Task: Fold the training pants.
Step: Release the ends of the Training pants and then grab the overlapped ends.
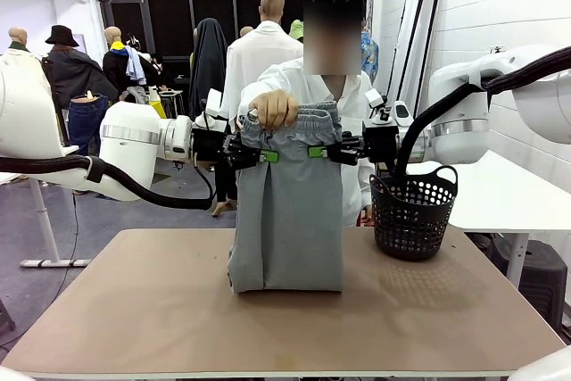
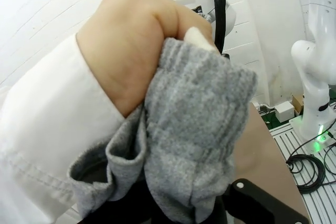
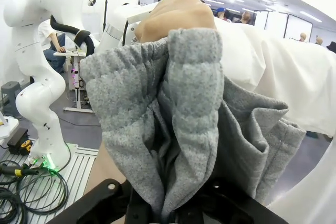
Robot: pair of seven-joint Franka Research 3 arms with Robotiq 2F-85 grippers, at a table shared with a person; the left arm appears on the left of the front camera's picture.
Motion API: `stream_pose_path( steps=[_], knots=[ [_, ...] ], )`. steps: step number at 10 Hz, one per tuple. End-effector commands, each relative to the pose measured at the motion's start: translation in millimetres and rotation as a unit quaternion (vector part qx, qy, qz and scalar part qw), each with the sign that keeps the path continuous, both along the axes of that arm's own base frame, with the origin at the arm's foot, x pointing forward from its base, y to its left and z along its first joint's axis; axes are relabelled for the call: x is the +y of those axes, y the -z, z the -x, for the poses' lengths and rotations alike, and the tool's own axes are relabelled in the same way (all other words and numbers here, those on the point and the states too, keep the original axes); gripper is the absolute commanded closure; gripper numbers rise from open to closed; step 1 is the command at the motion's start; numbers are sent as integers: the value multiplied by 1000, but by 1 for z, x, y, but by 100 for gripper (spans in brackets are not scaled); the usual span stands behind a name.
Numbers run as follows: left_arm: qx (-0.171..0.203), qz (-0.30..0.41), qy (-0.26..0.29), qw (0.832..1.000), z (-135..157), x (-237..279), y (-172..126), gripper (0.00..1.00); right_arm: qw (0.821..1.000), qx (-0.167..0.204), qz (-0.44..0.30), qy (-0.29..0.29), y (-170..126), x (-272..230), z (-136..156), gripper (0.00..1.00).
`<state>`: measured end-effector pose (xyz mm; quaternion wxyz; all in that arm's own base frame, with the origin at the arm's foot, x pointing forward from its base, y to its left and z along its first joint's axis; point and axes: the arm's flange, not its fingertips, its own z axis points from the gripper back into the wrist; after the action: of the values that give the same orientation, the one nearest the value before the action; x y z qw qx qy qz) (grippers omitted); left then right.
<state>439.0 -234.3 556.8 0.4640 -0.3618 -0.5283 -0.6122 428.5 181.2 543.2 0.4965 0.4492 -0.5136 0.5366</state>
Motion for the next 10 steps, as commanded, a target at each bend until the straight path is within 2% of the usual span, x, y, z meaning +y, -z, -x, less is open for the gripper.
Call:
stream_pose_path(
  steps=[1, 3, 4, 10],
  knots=[
    [13, -9, -6, 1000, 4, 0, -3, 46, 1000, 10, -8, -4, -3, 0, 0, 45],
    [16, -8, -12, 1000, 3, 1, -3, 7, 1000, 18, -9, -6, -3, 0, -1, 5],
    [17, -7, -16, 1000, 3, 2, -3, 0, 1000, 20, -10, -5, -3, 0, -2, 0],
    [26, -4, -24, 999, 1, 2, -4, 0, 1000, 28, -8, -7, -4, -1, -2, 0]
  ],
)
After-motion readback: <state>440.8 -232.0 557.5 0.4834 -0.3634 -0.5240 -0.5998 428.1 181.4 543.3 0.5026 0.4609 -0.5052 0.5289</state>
